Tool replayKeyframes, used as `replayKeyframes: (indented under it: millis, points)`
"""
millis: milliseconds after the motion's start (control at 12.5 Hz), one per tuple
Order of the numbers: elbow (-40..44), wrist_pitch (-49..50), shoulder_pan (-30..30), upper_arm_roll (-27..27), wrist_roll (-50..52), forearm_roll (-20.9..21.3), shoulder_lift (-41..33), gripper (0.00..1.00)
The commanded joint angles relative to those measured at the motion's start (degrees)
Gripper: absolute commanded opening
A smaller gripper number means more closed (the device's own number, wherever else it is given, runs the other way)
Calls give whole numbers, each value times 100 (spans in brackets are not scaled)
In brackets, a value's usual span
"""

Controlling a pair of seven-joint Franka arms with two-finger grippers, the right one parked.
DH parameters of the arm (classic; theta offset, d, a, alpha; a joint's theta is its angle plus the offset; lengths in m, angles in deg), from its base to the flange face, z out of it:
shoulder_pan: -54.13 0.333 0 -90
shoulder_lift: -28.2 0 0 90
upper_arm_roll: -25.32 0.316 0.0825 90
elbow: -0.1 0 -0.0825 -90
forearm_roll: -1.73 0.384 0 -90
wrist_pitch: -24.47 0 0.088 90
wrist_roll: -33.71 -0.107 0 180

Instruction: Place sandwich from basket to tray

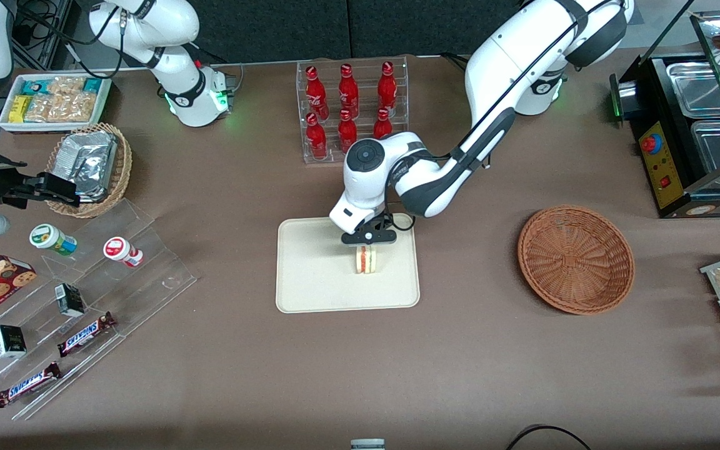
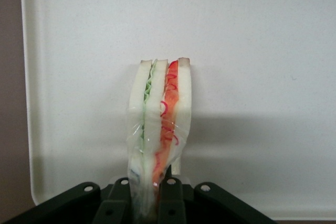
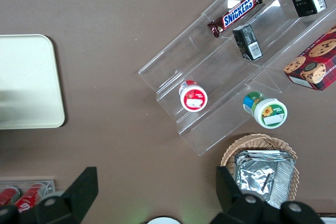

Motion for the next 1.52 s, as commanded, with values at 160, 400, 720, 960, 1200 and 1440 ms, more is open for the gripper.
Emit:
replayKeyframes:
  millis: [160, 400, 720, 960, 1200, 1440]
  points:
    - [301, 16, -28, -1, 46, 155, 201, 28]
    - [301, 42, -19, -1, 55, 349, 175, 99]
    - [310, 629, 7, -18, 160, 209, -465, 99]
    - [284, 788, 112, -18, 152, -38, -1002, 99]
    - [266, 1849, 271, -27, 29, -599, -1844, 100]
    - [319, 2905, 806, -53, -802, -1317, -2644, 100]
